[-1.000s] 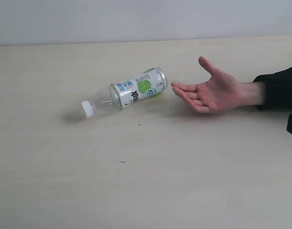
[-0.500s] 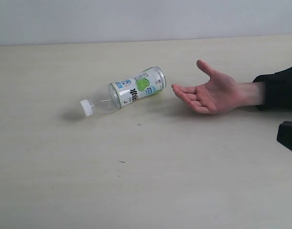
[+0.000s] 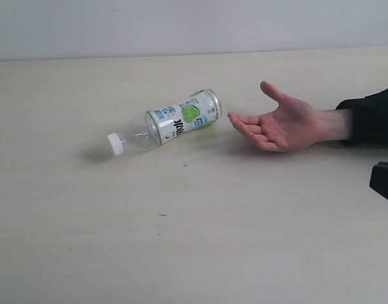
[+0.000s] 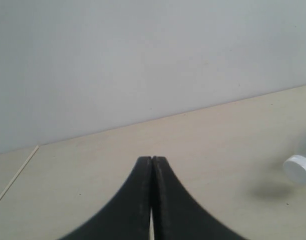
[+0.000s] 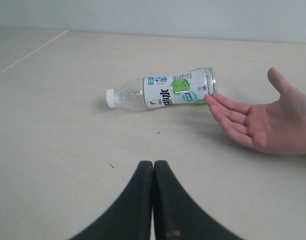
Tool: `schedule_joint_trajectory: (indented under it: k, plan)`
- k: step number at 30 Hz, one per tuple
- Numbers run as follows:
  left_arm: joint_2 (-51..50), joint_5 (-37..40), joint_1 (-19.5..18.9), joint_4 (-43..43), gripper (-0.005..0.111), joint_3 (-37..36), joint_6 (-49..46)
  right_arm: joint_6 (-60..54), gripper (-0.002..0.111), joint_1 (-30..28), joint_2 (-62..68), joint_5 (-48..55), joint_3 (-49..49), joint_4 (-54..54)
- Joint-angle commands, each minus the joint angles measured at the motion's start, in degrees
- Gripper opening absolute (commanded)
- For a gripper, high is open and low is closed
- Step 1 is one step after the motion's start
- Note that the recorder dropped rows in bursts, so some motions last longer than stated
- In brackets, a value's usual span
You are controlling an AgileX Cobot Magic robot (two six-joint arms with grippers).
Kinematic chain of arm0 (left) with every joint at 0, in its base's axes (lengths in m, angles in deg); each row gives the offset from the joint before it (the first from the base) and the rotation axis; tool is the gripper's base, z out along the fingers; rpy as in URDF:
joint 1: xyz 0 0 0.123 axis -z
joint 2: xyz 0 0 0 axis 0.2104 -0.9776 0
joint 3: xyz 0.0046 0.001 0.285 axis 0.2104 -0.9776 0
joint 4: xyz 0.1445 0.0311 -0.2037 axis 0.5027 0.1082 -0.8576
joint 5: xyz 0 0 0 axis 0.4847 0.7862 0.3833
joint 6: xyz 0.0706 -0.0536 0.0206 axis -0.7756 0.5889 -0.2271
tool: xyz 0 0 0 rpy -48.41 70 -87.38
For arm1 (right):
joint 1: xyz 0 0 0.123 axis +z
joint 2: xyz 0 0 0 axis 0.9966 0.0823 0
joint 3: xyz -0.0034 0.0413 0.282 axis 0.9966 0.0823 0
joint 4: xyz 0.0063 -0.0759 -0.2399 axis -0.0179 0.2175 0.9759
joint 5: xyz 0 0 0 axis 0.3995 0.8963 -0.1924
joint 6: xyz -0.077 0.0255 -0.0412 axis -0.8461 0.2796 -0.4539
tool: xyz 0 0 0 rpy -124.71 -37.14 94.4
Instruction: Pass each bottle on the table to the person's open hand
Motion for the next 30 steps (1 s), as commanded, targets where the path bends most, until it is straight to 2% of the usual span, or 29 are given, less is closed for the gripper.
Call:
schedule_joint_trajectory:
  k: [1,27,30]
  plan:
    - [0.3,-0.3,0.4,0.0,0.0,-0.2,0.0,-0.1,0.0,-0.2,-0.2,-0.7,0.2,0.1]
    - [0.3,-0.3,0.4,0.0,0.0,-0.2,0.0,-0.1,0.0,-0.2,-0.2,-0.7,0.2,0.1]
    - [0.3,-0.3,0.4,2.3,0.0,-0.2,-2.4,-0.1,0.0,-0.2,-0.2,-0.7,0.2,0.1]
